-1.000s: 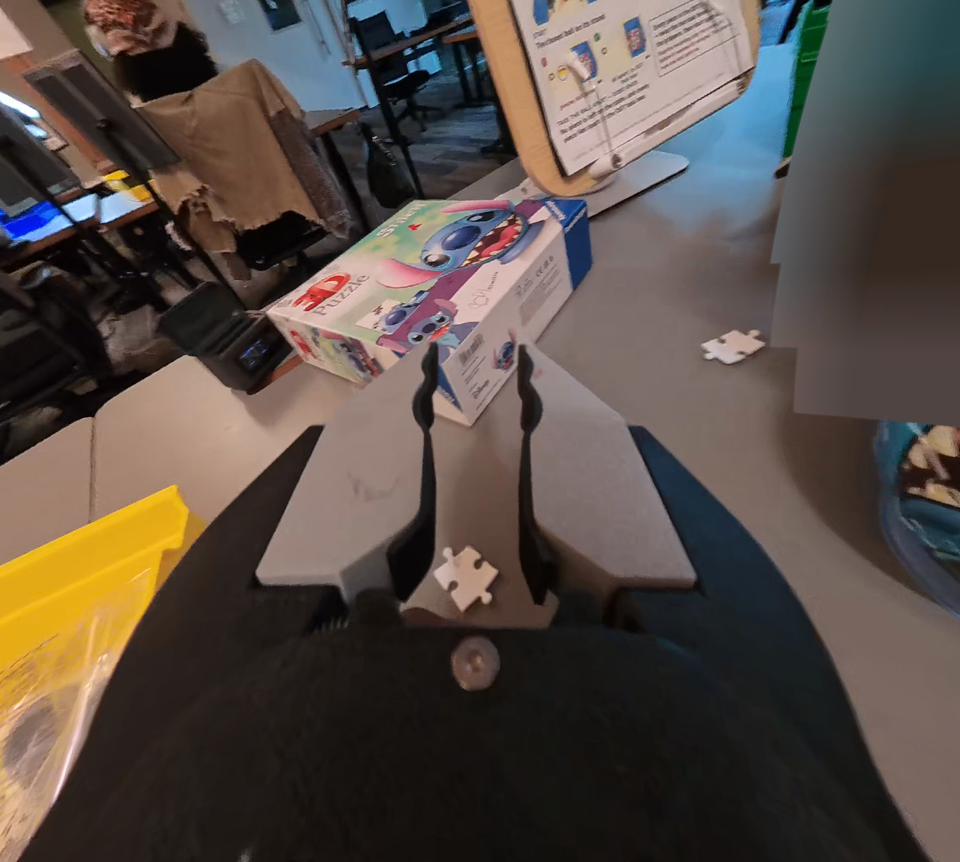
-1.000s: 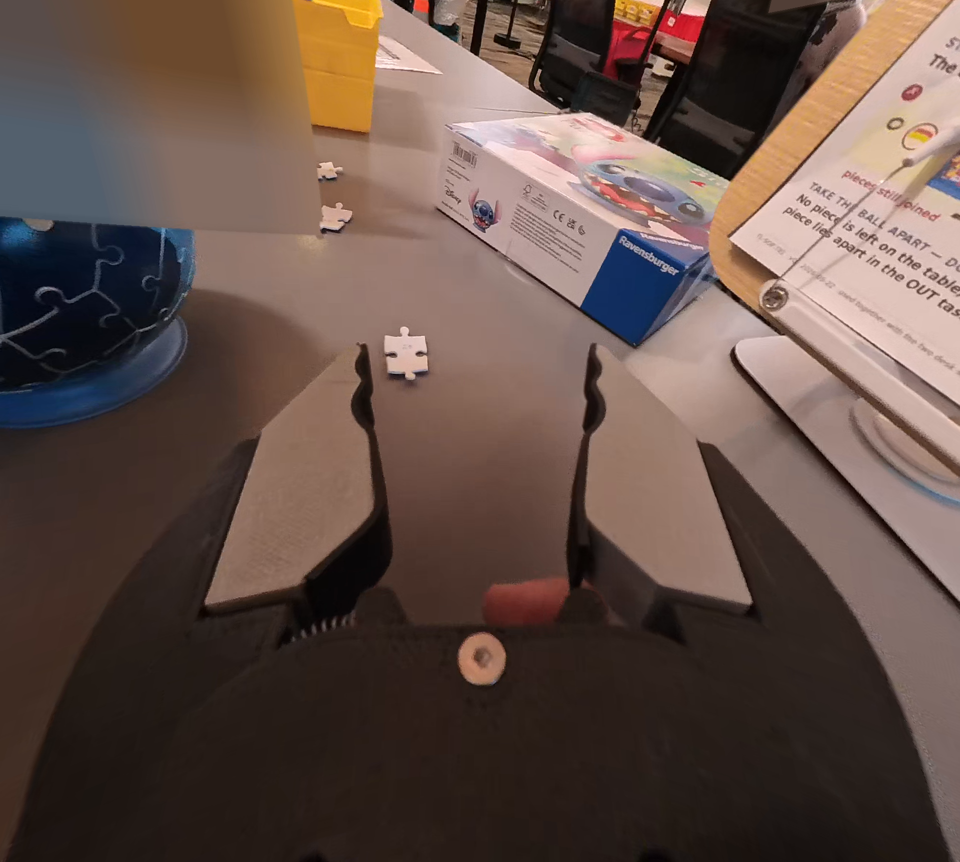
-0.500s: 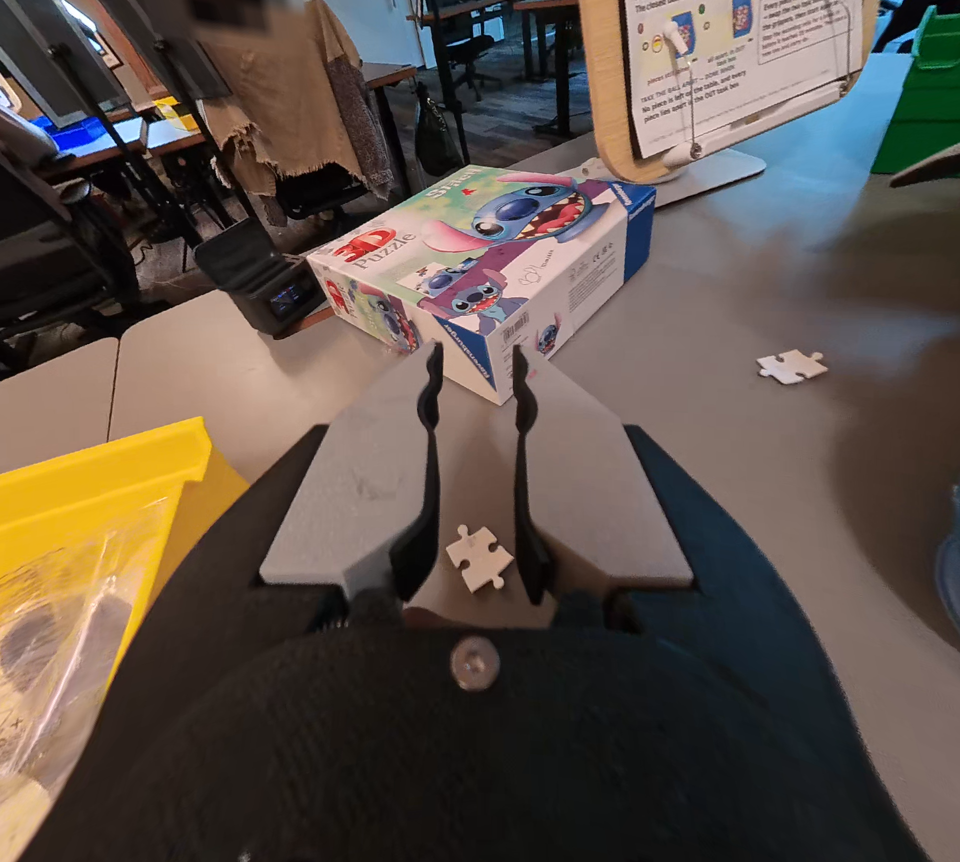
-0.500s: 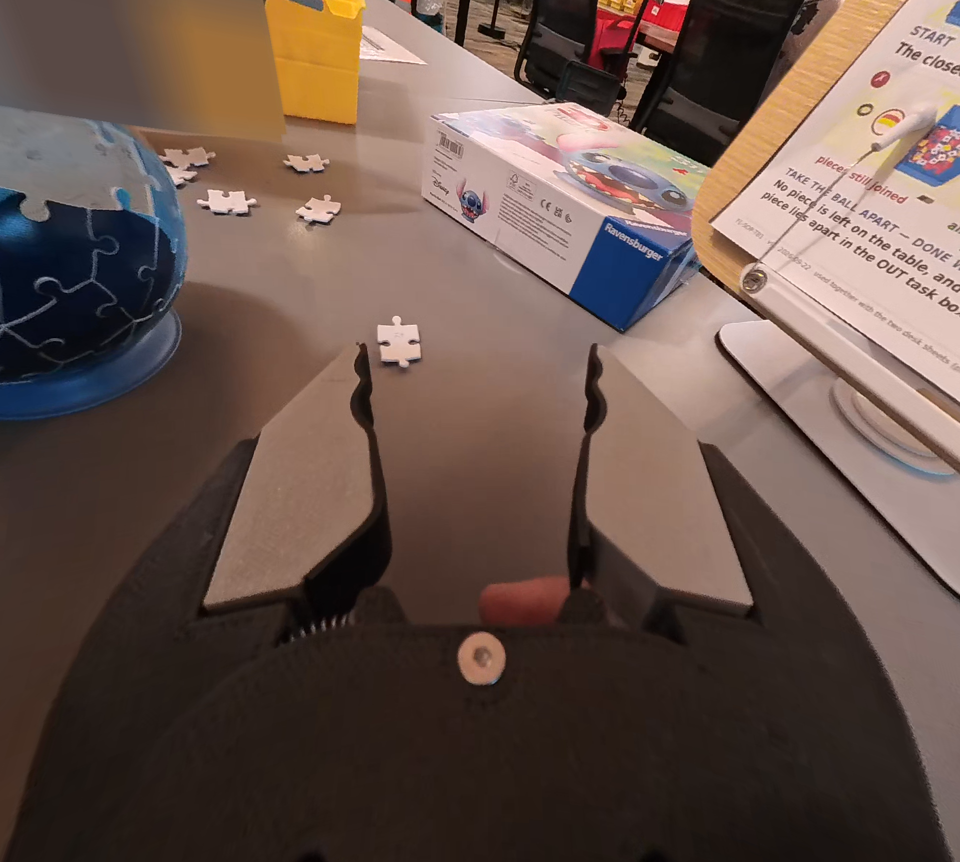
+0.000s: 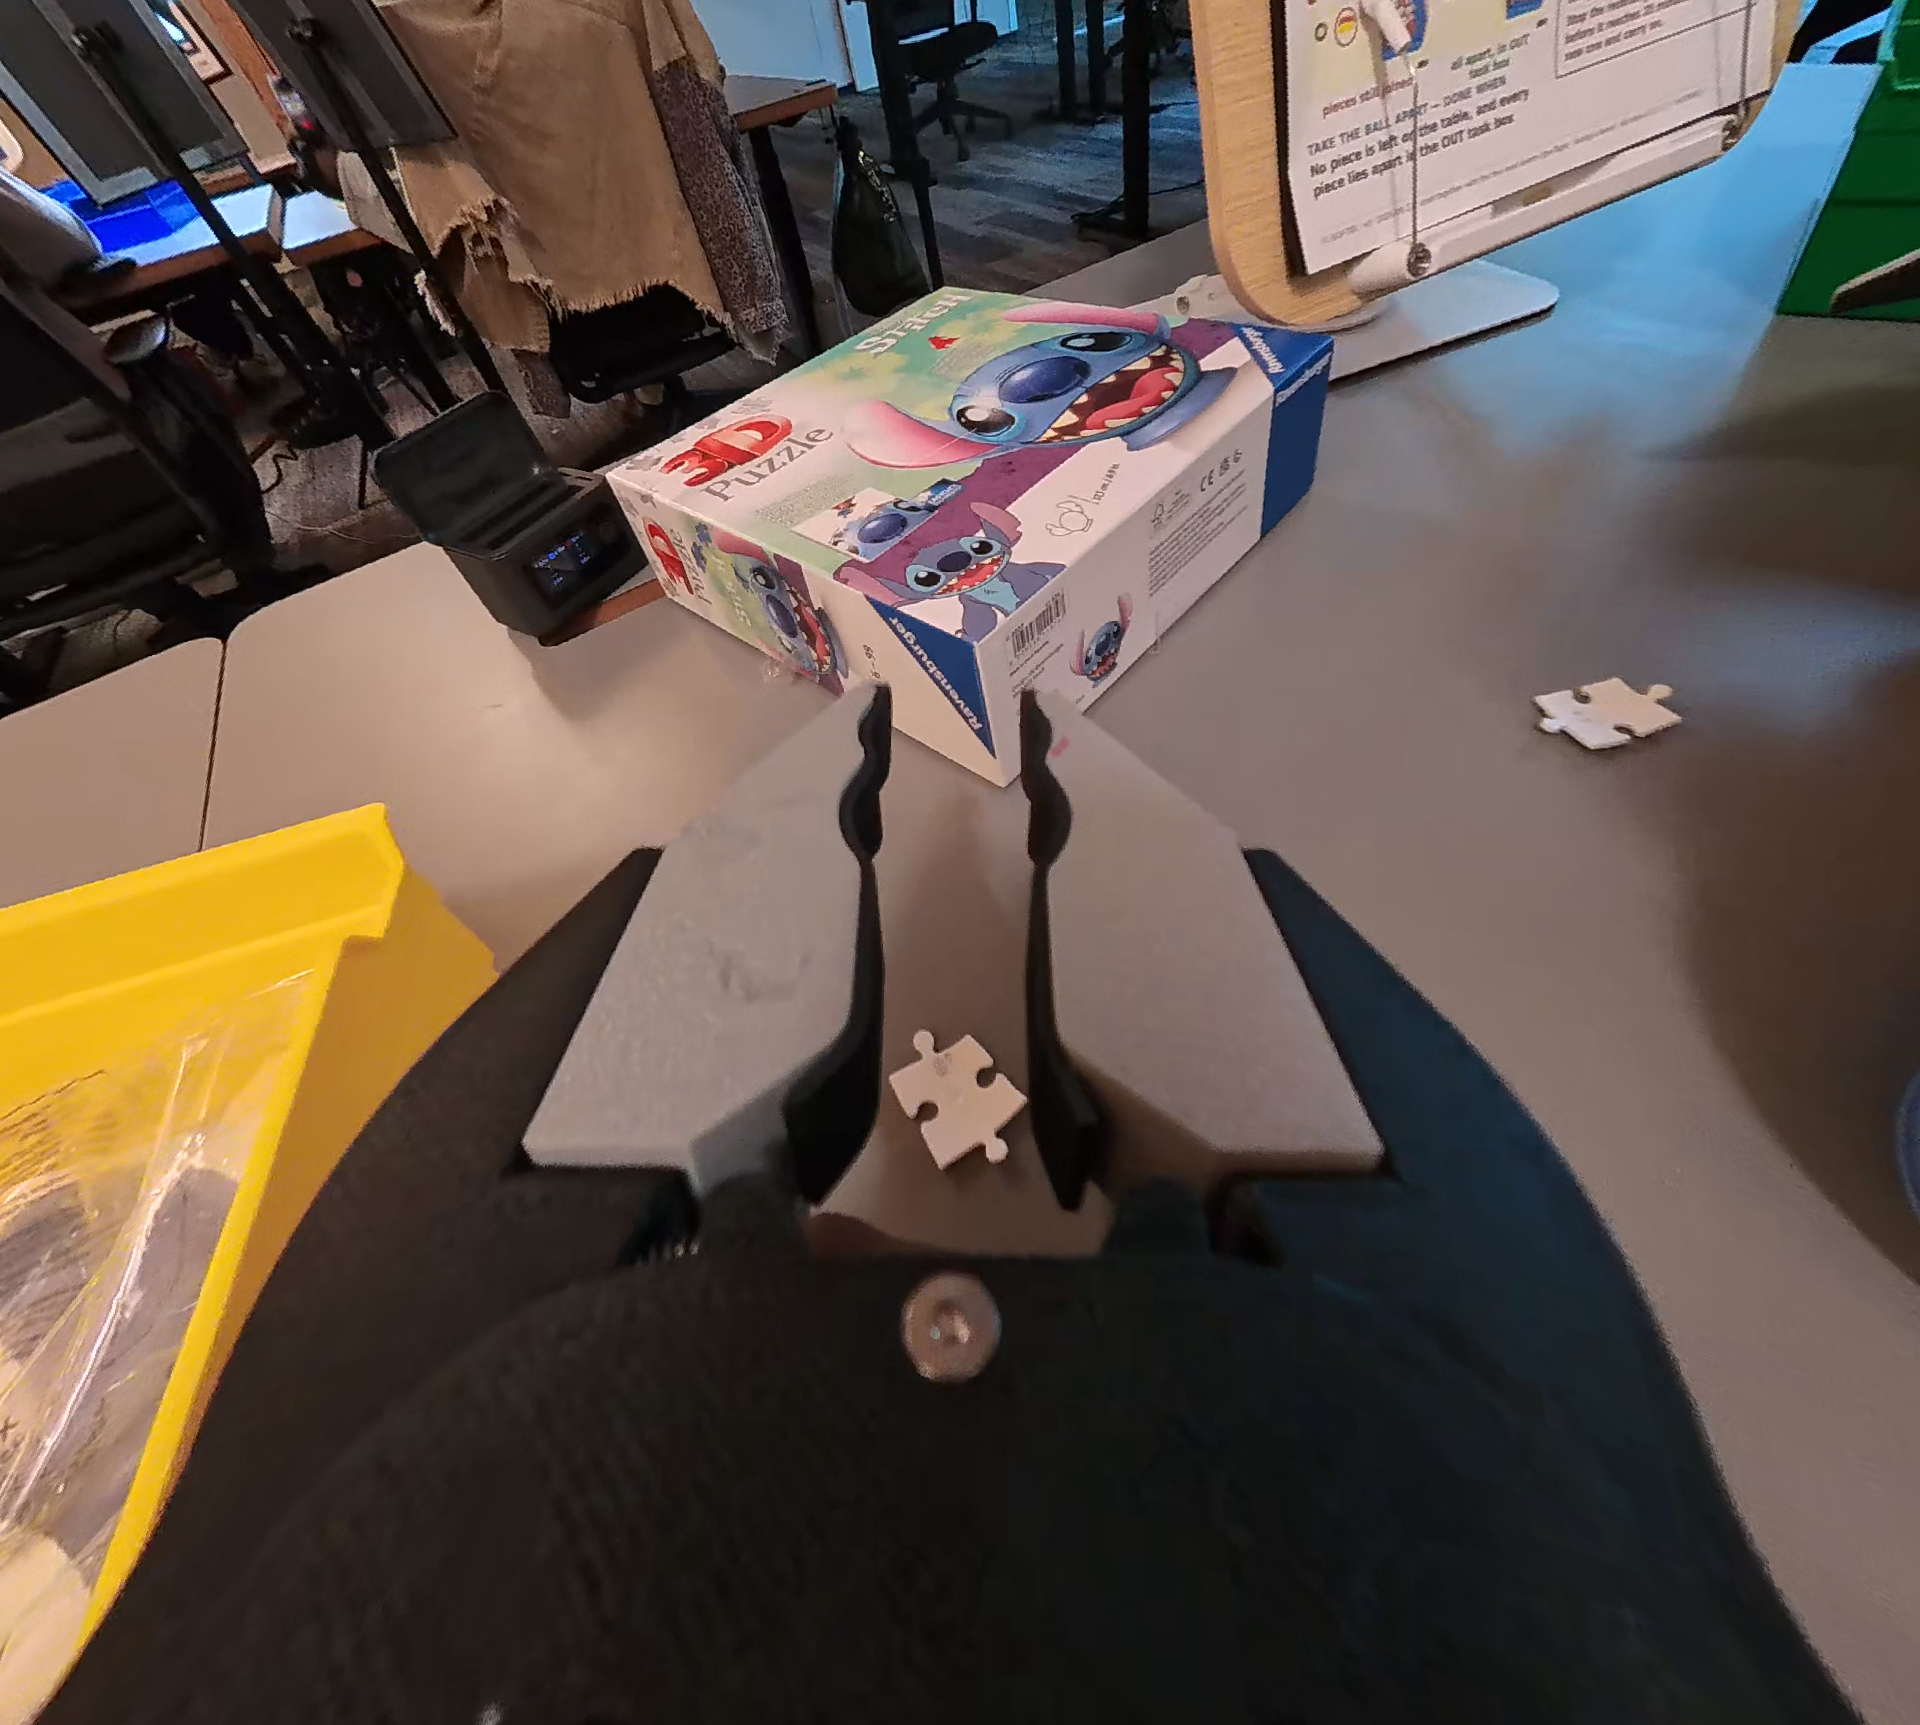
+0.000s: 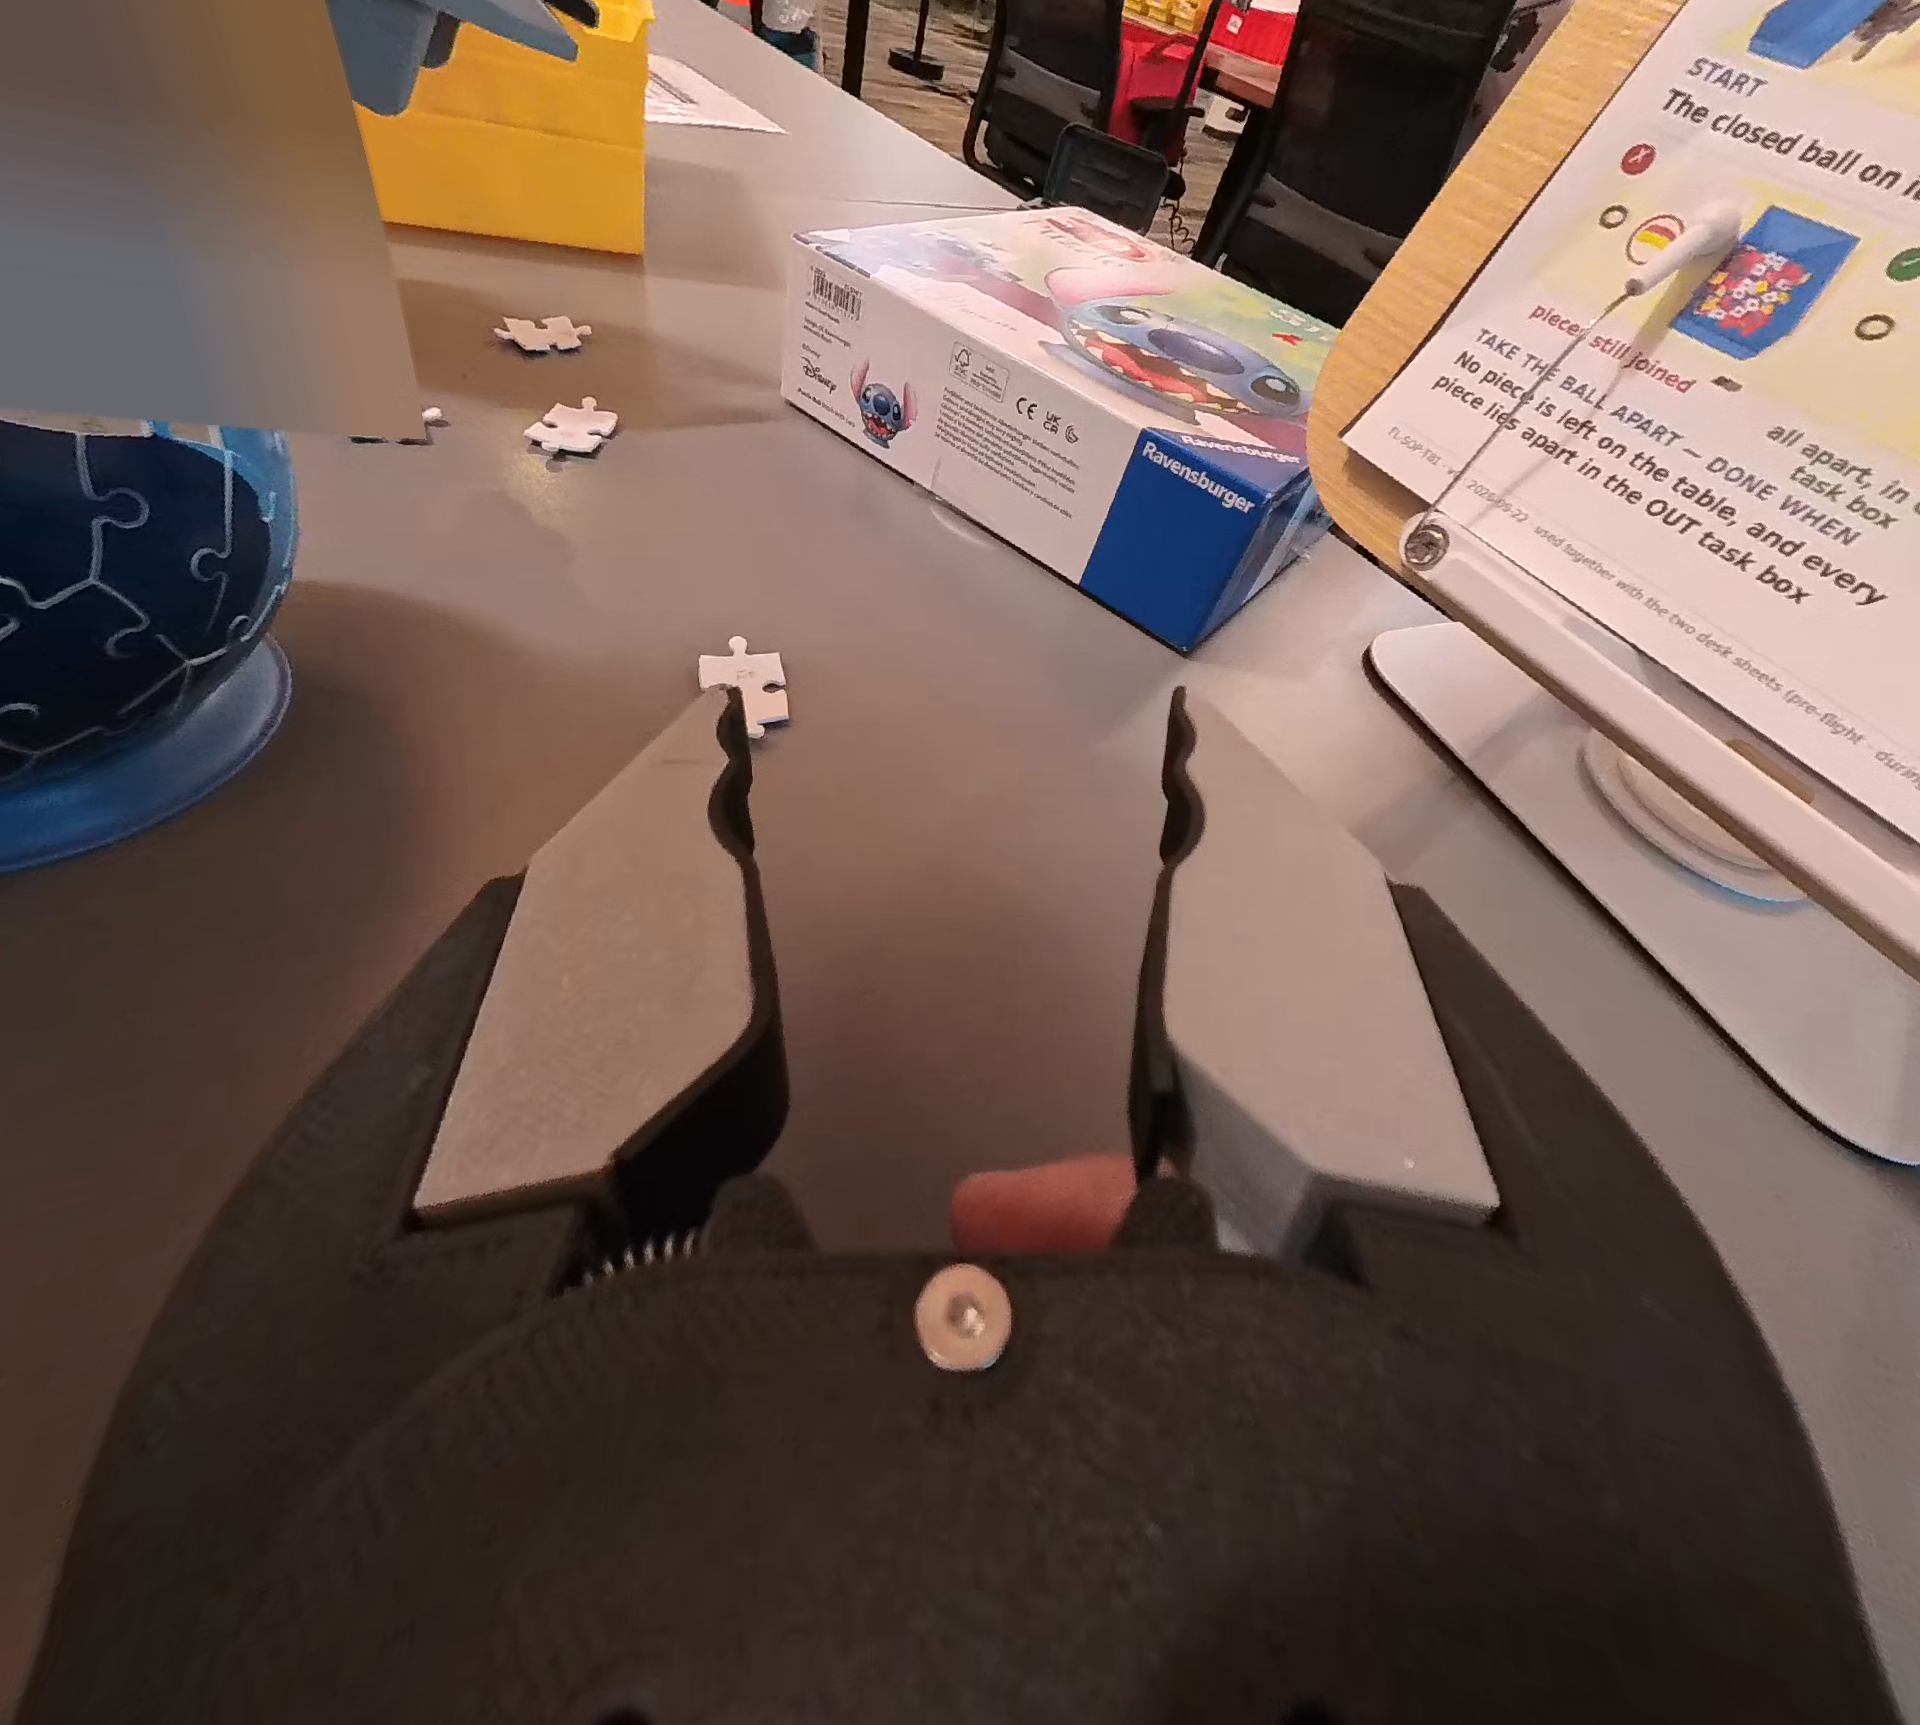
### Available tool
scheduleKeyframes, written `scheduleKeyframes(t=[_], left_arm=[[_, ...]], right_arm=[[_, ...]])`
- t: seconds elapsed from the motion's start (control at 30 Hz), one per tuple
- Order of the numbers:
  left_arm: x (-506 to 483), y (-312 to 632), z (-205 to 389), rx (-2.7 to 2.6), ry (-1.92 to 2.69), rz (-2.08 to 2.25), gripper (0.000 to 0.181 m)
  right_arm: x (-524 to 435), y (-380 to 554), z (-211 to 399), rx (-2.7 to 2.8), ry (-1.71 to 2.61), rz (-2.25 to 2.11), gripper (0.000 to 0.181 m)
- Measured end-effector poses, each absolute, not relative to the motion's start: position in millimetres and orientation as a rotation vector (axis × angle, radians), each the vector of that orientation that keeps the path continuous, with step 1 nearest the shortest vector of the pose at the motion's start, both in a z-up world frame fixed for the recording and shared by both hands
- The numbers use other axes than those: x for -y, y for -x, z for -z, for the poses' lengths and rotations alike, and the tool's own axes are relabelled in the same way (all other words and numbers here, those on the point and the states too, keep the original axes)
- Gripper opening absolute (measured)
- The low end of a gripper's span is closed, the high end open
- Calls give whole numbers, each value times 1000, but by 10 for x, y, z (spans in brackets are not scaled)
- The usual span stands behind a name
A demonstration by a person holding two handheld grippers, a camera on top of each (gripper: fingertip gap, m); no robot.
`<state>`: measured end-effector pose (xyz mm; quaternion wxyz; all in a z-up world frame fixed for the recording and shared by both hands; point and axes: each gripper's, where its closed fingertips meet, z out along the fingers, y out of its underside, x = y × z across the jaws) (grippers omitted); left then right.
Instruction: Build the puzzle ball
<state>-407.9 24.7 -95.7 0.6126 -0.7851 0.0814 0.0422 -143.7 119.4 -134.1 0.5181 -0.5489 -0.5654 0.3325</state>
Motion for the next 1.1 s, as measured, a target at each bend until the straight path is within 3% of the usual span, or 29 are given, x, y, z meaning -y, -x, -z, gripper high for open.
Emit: scheduleKeyframes(t=[0.67, 1.1], left_arm=[[-253, 4019, 1003, -242, 1826, -111, 20], [159, 3574, 1200, -534, 1988, 221, 35]], right_arm=[[-1138, 1451, 1361, 1390, 1297, -800, 76], [-956, 1484, 1361, 1449, 1249, -858, 80]])
